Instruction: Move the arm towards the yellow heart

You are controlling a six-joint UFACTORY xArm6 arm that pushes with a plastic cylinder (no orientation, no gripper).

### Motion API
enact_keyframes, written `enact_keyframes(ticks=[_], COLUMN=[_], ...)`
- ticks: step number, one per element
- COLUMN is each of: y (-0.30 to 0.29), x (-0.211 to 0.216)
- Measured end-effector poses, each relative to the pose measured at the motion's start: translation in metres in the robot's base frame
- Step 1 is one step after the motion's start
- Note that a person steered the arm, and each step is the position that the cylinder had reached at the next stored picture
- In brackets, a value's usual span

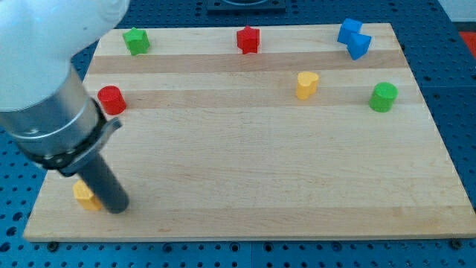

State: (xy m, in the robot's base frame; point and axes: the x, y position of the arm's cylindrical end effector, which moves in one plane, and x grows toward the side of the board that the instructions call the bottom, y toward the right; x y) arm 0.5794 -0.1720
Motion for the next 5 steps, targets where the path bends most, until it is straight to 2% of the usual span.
enact_keyframes(ticks=[1, 5], y=[0.046, 0.126], x=[-0.035, -0.236])
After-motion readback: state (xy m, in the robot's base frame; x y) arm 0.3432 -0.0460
